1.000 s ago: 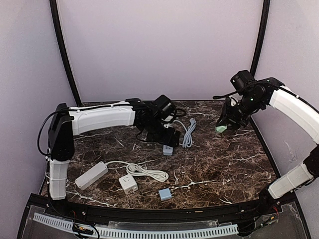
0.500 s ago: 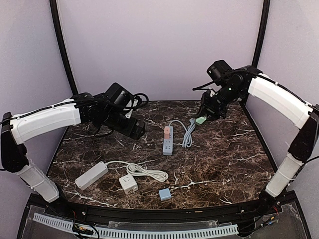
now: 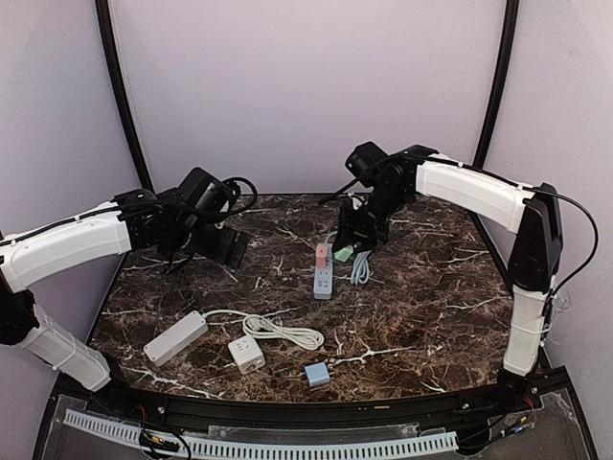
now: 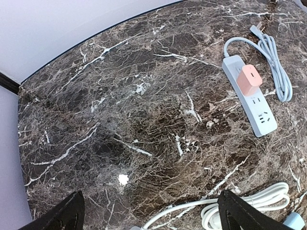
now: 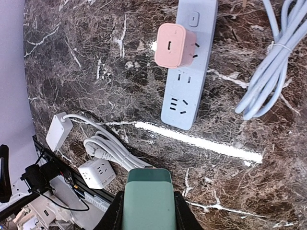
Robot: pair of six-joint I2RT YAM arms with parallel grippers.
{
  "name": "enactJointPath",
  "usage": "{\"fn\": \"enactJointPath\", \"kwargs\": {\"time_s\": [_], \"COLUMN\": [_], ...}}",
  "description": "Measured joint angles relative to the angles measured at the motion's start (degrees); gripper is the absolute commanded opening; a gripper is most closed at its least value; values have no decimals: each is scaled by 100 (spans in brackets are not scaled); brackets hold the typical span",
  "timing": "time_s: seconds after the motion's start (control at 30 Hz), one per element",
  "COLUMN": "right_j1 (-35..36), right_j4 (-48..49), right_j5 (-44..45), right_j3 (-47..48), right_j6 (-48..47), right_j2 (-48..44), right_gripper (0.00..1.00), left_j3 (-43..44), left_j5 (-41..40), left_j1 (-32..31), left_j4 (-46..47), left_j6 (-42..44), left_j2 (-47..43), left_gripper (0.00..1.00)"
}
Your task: Insert the plug
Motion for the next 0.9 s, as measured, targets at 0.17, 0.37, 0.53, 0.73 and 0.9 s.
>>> {"fn": "enactJointPath", "kwargs": {"time_s": [0.17, 0.37, 0.53, 0.73, 0.9], "right_j1": [24, 24, 24, 24, 33], "right_j4": [168, 153, 181, 304, 367], "right_j5": [-205, -131, 33, 79, 98], "right_j3": [4, 98, 313, 496, 568], "right_j6": [-269, -378, -326, -138, 31], "right_j2": [186, 640, 804, 994, 1283], "right_gripper": [0, 0, 0, 0, 0], "left_j3": [0, -350, -470, -748, -1008], "left_j5": [-262, -579, -1003, -1156, -1180], "left_j1": [2, 15, 85, 197, 243], "left_j4": [-28, 35, 125, 531, 726], "left_j6": [-208, -129, 212, 553, 691], "left_j2": [-33, -160, -162, -225, -476], "left_gripper": [99, 99, 99, 99, 99]}}
